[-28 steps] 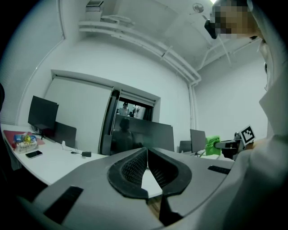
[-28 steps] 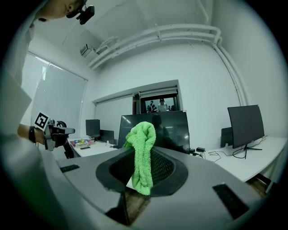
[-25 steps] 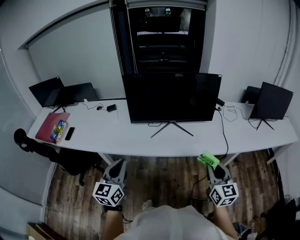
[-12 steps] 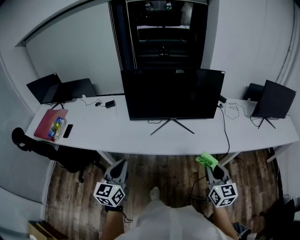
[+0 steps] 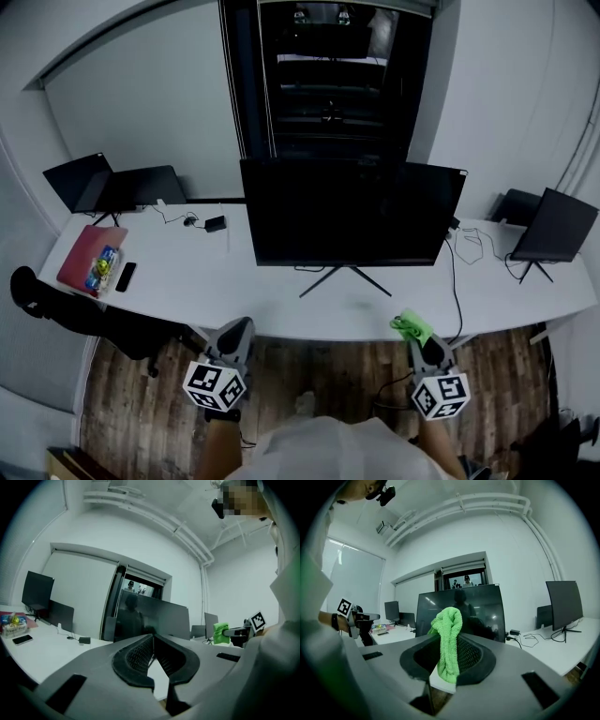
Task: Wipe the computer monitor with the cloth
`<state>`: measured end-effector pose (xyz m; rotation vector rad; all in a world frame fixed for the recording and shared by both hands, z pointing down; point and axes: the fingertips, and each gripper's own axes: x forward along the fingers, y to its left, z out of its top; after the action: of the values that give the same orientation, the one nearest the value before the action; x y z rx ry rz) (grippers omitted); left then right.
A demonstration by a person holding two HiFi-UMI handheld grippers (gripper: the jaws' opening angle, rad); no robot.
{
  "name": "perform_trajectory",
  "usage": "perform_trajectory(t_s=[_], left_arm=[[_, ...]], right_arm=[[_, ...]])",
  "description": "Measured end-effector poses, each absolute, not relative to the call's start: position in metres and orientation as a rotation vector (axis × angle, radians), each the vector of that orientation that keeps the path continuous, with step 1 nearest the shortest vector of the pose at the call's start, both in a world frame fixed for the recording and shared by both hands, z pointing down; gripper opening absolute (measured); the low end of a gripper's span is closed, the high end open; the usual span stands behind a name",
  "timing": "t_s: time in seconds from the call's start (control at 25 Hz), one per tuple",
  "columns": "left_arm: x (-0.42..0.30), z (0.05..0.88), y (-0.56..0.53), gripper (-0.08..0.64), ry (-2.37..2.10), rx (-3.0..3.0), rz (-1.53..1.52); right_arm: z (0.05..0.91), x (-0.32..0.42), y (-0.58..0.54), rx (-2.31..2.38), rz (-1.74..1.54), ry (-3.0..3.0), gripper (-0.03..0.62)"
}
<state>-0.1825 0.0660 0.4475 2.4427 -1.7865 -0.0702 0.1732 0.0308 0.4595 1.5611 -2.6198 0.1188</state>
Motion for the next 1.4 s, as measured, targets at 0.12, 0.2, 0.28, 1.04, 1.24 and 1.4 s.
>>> perform_trajectory(t_s=[0.12,0.2,0.28,1.04,1.24,1.4], left_arm=[[-0.197,0.441,0.034,0.021,-1.800,2.449,-0.087],[-0.203,0.438,0.014,0.021,-1.791,2.460,-0.097],[-0.206,0.436,-0.003,0.021,-1.773,2.475,-0.101],[-0.242,0.435,-0.087,0.021,-1.668,2.549,-0.124],[-0.240,0.435,-0.095,0.021,-1.670,2.532,-0.114],[-0.232,0.427,-0.107,0.021,-1.681,2.521,-0.114]], right_arm=[[0.454,0.163,0.004,1.570,0.103,-2.616,0.067],[0.452,0.160,-0.012,1.588,0.093,-2.605,0.068],[0.449,0.156,-0.026,1.605,0.093,-2.589,0.068],[0.454,0.122,-0.095,1.665,0.094,-2.526,0.069],[0.454,0.130,-0.106,1.687,0.117,-2.528,0.067],[0.452,0.143,-0.119,1.698,0.150,-2.544,0.069]])
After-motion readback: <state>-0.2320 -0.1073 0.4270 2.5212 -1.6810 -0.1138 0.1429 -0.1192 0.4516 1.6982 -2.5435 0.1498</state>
